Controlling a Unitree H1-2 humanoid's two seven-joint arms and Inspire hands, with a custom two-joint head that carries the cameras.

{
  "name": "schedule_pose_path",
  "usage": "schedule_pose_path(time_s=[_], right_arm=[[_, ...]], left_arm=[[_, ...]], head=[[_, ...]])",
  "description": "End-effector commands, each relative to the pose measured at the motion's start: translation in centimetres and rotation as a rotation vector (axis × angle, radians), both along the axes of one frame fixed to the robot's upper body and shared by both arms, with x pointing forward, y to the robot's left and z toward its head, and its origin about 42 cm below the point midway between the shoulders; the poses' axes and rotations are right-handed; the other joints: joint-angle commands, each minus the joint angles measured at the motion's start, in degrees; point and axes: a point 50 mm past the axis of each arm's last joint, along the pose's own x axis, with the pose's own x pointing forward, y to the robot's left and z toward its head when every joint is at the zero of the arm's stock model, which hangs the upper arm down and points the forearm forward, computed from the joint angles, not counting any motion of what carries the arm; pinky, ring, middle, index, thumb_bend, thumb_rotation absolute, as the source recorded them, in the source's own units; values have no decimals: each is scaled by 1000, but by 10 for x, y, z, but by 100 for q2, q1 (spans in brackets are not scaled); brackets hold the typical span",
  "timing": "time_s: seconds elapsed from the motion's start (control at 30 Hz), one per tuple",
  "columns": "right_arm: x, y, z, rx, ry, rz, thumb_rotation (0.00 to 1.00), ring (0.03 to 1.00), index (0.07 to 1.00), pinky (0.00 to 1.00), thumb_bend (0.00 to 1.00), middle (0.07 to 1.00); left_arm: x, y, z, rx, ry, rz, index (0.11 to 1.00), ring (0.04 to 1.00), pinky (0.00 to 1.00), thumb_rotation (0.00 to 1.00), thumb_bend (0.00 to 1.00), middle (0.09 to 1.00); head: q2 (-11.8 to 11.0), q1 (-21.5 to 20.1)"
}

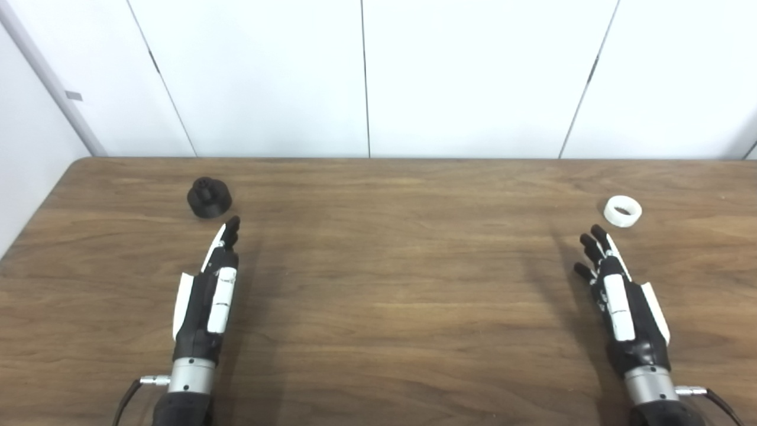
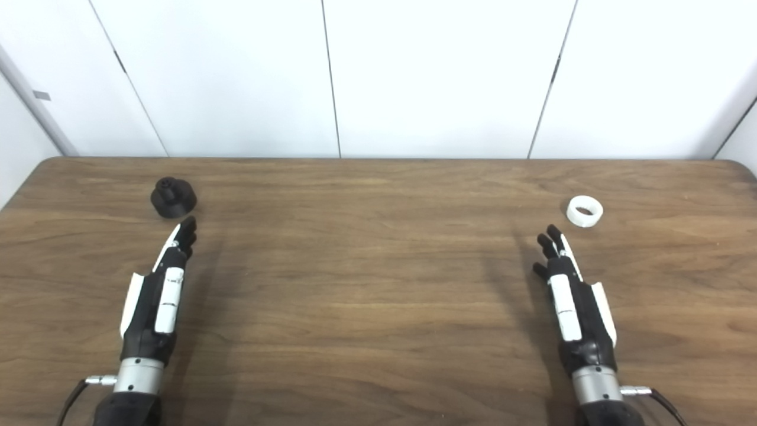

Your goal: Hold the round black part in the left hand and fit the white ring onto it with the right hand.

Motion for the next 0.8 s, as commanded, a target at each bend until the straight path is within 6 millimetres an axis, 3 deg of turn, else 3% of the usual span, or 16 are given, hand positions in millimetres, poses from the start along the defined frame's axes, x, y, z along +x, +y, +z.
schedule_pose_path(time_s=[0.0, 0.47, 0.77], right_arm=[[-7, -2, -13, 0, 19, -7, 1000, 971, 963, 1000, 538, 945], [-8, -3, -14, 1, 24, -3, 1000, 981, 970, 1000, 556, 954], [-10, -11, -20, -10, 41, 2, 1000, 994, 983, 1000, 554, 963]], left_arm=[[-11, -8, -24, -33, 74, 3, 969, 982, 1000, 1000, 519, 978], [-12, -11, -24, -33, 75, -4, 970, 984, 1000, 1000, 536, 978], [-14, -19, -29, -49, 75, -18, 963, 984, 1000, 997, 536, 975]], head=[[4, 6], [-77, 138], [-457, 849]])
